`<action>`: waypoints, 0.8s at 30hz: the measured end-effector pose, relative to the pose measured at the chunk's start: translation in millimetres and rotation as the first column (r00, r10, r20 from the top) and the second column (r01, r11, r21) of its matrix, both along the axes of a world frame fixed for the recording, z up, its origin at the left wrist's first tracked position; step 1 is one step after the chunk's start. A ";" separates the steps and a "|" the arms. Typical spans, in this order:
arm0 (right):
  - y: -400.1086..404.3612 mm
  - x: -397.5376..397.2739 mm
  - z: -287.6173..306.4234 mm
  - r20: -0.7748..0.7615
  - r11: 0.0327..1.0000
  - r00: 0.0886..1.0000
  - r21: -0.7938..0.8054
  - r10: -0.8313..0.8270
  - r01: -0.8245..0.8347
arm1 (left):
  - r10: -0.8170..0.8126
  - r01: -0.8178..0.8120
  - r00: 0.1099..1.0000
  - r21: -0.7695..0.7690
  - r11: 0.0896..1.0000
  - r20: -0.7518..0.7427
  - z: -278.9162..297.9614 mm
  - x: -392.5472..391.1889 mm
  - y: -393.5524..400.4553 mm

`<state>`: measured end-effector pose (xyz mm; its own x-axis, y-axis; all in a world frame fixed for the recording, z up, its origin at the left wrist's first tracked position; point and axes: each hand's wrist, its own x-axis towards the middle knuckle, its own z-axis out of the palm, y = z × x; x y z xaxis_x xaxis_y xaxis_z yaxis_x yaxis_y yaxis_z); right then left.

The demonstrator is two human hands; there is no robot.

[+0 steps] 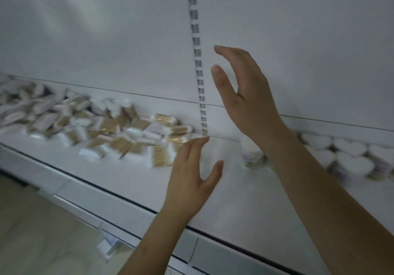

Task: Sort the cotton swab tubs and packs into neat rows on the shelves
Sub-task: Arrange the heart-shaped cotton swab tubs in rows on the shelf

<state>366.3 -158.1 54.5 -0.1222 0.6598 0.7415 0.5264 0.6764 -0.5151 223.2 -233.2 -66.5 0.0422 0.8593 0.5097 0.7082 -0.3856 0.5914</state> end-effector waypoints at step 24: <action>28.3 -522.8 42.5 0.136 0.911 0.914 0.110 0.382 -0.397 | 0.406 -0.418 0.893 0.027 0.908 0.193 11.5 -472.9 -23.6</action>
<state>-156.5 -129.8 97.1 -0.4344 0.4401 0.7859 0.2553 0.8969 -0.3612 -249.7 -256.8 -55.0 -0.4054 0.7441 0.5310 0.6965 -0.1248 0.7066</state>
